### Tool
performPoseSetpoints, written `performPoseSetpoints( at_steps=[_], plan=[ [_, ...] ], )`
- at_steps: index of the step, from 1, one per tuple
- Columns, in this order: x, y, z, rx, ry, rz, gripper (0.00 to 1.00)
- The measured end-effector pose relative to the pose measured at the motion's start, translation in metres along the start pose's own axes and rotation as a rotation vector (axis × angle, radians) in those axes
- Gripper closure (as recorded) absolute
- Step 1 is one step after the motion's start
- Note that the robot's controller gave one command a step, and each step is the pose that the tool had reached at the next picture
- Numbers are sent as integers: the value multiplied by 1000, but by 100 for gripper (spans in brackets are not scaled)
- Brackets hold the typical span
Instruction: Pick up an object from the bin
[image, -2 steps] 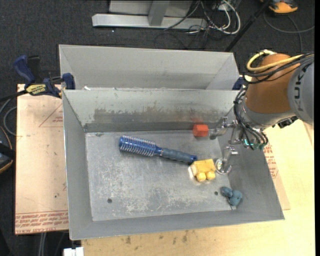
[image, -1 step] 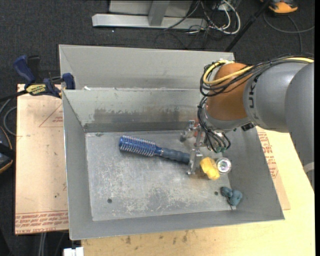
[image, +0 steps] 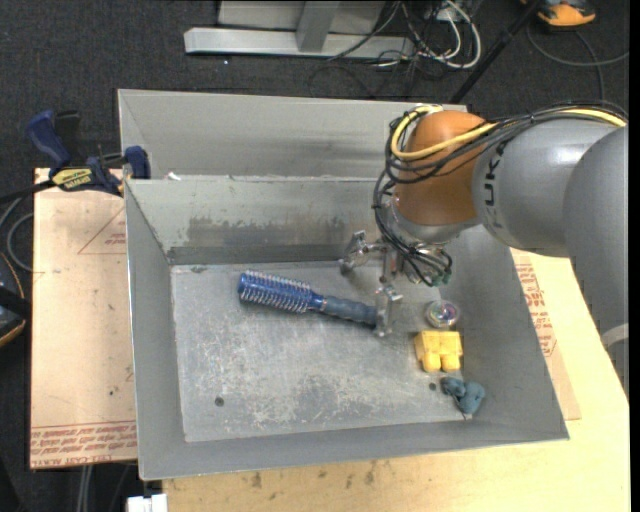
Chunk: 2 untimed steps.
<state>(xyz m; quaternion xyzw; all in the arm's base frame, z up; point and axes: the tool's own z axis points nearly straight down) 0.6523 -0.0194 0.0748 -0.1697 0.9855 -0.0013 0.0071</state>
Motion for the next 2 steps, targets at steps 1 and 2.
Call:
performPoseSetpoints(
  at_steps=[1, 2],
  plan=[
    [-6, 85, -1, -2, -2, -301, 0],
    [-7, 85, -2, -4, -6, -299, 100]
  ],
)
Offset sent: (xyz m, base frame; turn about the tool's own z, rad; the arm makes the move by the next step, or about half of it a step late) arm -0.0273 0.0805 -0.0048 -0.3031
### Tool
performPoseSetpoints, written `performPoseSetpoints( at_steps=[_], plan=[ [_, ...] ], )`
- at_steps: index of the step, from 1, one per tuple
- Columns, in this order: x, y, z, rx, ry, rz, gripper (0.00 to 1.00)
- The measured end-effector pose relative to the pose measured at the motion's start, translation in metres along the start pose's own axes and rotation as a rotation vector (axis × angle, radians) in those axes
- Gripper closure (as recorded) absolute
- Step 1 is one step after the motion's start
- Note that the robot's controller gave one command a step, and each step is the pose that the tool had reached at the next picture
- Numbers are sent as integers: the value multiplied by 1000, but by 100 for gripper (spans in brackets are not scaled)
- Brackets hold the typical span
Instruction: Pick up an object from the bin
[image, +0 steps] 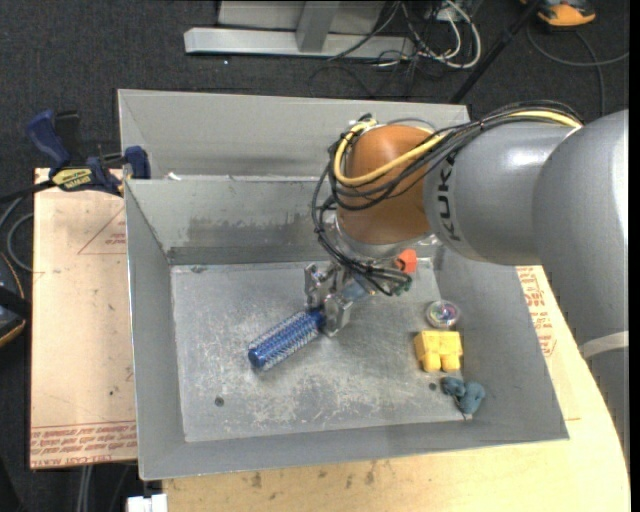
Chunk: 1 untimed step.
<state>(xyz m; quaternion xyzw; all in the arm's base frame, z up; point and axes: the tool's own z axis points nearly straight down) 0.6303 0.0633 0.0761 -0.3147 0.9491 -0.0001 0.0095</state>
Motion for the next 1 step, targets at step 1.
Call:
performPoseSetpoints(
  at_steps=[1],
  plan=[
    [-10, 2, -157, -1, 7, -25, 100]
  ],
)
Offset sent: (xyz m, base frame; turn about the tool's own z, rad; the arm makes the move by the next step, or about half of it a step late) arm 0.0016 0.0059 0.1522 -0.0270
